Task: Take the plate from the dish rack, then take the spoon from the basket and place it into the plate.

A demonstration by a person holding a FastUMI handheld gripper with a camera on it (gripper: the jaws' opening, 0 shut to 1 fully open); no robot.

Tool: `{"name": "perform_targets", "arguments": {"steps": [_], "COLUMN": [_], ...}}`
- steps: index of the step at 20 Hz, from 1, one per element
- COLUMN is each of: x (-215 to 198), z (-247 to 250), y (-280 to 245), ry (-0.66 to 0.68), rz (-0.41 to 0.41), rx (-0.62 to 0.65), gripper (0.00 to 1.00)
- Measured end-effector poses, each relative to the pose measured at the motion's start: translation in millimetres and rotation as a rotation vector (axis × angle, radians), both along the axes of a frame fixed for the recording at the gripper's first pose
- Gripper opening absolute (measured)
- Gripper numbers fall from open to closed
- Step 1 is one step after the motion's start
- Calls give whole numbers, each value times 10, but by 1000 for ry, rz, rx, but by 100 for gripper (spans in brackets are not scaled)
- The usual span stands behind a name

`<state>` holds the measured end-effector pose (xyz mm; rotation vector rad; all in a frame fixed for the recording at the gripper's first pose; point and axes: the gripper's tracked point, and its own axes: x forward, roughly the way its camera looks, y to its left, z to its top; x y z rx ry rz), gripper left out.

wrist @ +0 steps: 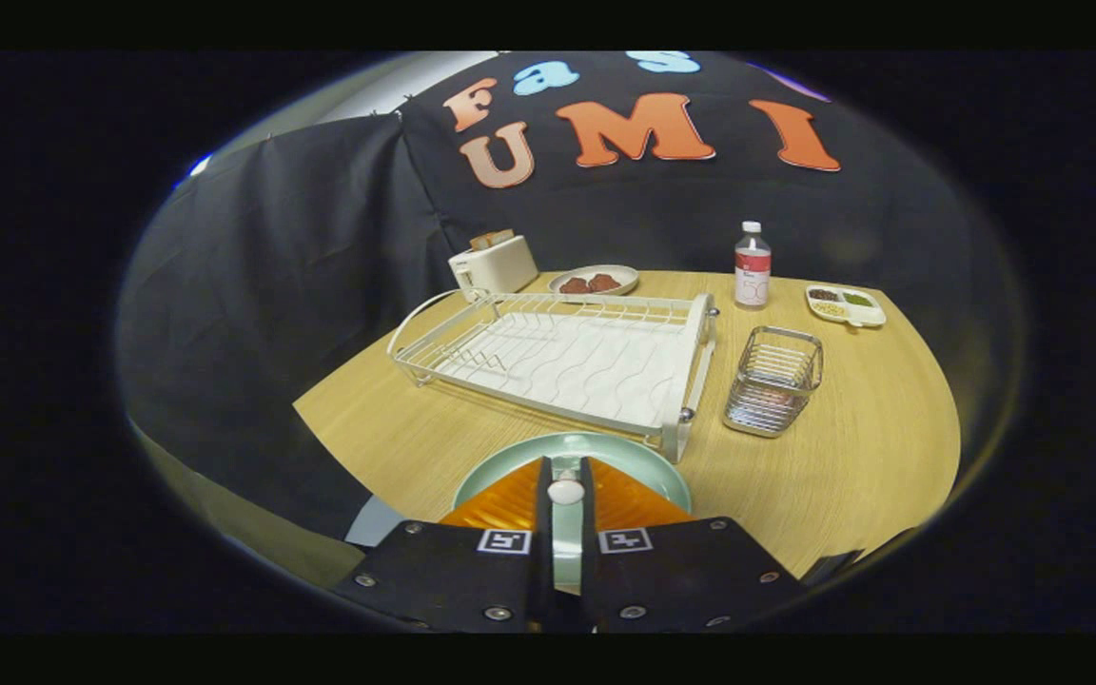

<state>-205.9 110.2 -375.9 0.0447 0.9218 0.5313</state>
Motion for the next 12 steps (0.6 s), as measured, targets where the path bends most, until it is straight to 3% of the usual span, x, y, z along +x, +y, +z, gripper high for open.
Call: {"name": "perform_targets", "arguments": {"steps": [12], "x": [-337], "z": [-334], "y": [-244], "ry": [154], "rz": [-49], "rx": [-44], "gripper": [20]}}
